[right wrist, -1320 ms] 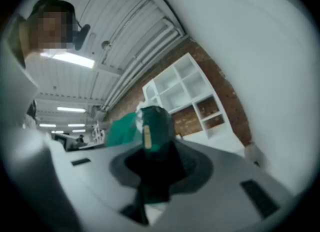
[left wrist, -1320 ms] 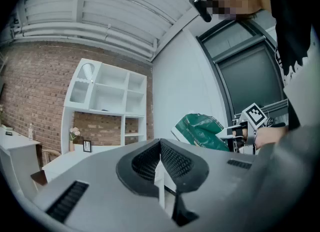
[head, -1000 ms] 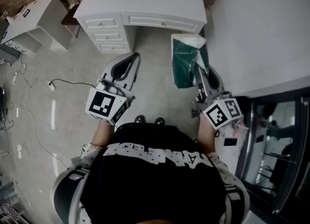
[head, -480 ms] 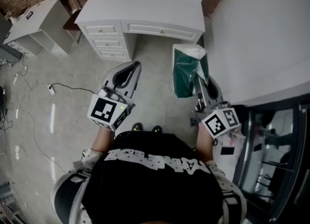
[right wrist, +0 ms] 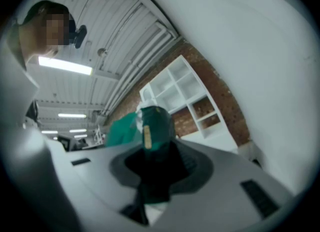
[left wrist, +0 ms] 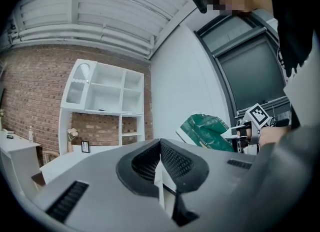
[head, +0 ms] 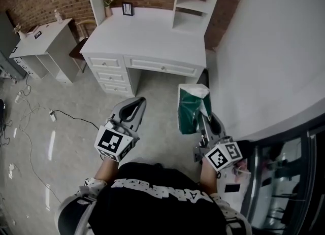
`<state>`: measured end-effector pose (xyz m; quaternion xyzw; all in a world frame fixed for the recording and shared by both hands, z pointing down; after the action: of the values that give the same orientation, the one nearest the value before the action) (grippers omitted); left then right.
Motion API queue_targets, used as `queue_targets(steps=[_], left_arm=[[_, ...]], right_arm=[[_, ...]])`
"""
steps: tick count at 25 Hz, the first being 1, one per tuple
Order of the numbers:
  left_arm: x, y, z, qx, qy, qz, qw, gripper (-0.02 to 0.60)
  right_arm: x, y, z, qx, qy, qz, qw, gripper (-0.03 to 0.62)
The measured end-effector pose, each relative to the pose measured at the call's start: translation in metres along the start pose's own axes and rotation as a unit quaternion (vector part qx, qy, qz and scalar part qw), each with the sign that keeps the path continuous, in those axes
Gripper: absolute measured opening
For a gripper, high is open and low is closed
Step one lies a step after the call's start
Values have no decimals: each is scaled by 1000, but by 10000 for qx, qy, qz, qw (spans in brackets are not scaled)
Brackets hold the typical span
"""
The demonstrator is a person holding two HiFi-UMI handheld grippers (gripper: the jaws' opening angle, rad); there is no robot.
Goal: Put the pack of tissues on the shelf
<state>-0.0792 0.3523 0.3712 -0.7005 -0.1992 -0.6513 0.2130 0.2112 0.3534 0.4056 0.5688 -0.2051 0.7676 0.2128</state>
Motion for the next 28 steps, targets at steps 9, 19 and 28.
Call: queue_targets(steps=[9,19,28], left_arm=[[7,16,-2,44,-60,-58,10000,35],[10,78,-47,456,-113,79,9989,35],[9,146,-98,785,-193,130,9966,35]], right_arm=[[2,7,15,31,-7,-16,10000,101],[-3,49,37,386,-137,38,9992,102],[-15,108,62,662,-241,69,9975,102]])
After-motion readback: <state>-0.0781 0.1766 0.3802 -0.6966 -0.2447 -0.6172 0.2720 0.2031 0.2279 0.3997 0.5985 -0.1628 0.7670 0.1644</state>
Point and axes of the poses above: the fingertips, and each gripper's own axes: y forward along the fingers, z to its right, x out of its underside, the point moved 8 cm from there along -y, backward along the fingers, and after that the axes turned 7 degrees about -y, right-handed, at the moved point
